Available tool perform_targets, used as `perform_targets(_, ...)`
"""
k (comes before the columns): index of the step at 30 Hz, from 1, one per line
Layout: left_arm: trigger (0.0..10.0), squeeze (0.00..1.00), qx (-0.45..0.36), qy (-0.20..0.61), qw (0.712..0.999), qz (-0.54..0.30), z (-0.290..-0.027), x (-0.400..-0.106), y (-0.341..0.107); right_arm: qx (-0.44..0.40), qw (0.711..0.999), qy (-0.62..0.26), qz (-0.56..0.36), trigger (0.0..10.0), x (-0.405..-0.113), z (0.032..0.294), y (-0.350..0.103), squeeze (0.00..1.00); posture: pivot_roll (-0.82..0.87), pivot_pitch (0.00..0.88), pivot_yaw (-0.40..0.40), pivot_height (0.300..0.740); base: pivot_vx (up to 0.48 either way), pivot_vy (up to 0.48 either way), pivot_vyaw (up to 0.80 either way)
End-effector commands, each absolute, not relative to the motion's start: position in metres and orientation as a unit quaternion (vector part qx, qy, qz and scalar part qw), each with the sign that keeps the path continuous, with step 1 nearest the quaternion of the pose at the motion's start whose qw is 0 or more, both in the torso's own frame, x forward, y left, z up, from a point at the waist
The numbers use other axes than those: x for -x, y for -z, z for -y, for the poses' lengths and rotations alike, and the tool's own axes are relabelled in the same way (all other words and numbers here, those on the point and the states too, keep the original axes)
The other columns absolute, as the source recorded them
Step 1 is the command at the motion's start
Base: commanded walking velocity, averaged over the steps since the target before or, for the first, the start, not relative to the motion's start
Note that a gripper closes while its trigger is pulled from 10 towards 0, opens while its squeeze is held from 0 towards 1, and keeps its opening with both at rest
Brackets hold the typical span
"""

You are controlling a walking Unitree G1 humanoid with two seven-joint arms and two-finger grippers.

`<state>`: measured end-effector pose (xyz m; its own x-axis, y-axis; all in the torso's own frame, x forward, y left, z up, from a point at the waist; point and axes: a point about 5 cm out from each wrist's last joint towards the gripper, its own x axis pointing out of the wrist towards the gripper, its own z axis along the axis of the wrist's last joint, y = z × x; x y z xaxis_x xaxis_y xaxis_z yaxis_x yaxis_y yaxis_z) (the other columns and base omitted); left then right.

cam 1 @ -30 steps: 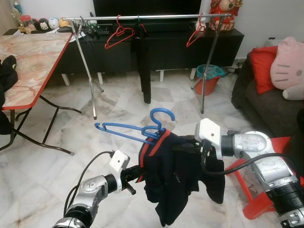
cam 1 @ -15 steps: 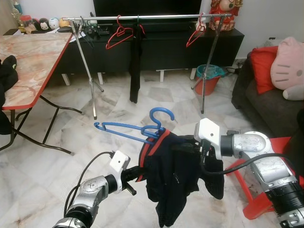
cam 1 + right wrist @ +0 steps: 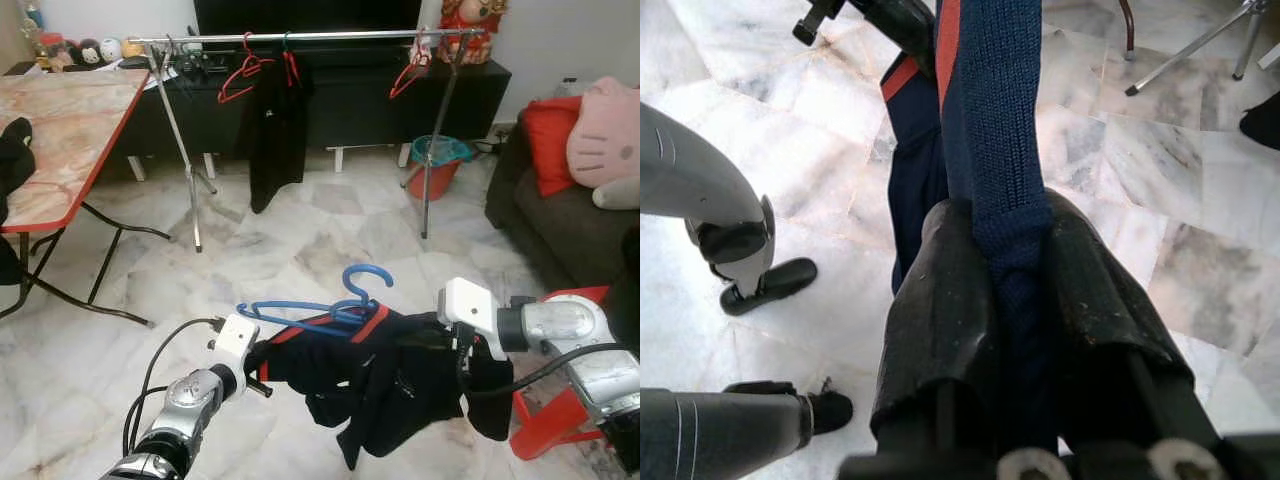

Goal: Hang hanger

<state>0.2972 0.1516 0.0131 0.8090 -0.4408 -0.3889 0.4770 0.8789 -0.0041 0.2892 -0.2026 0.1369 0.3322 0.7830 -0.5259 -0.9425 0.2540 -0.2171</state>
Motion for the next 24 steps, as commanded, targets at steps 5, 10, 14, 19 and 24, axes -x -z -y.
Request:
perform_targets(5,10.0,0.0,-0.064,0.208,0.946,-0.242,-0.168,-0.289,0.0,0.226,0.801,-0.538,-0.135,10.0,-0.288,0.226,-0.154,0.0,-0.25,0.0,-0.006,0.74,0.0,0.0,0.0)
perform_targets(10,10.0,0.0,-0.071,0.198,0.945,-0.249,-0.172,-0.288,0.002,0.249,0.788,-0.539,-0.162,10.0,-0.283,0.242,-0.153,0.0,-0.25,0.0,-0.003,0.74,0.0,0.0,0.0)
perform_targets(14,10.0,0.0,-0.074,0.189,0.946,-0.254,-0.175,-0.288,0.002,0.242,0.78,-0.55,-0.175,10.0,-0.278,0.252,-0.16,0.0,-0.25,0.0,-0.002,0.74,0.0,0.0,0.0)
perform_targets(19,10.0,0.0,-0.079,0.177,0.947,-0.258,-0.178,-0.289,0.002,0.279,0.765,-0.541,-0.208,10.0,-0.273,0.269,-0.163,0.0,-0.25,0.0,0.001,0.74,0.0,0.0,0.0)
perform_targets(24,10.0,0.0,-0.08,0.173,0.947,-0.258,-0.179,-0.29,0.001,0.282,0.759,-0.543,-0.22,10.0,-0.271,0.276,-0.166,0.0,-0.25,0.0,0.002,0.74,0.0,0.0,0.0)
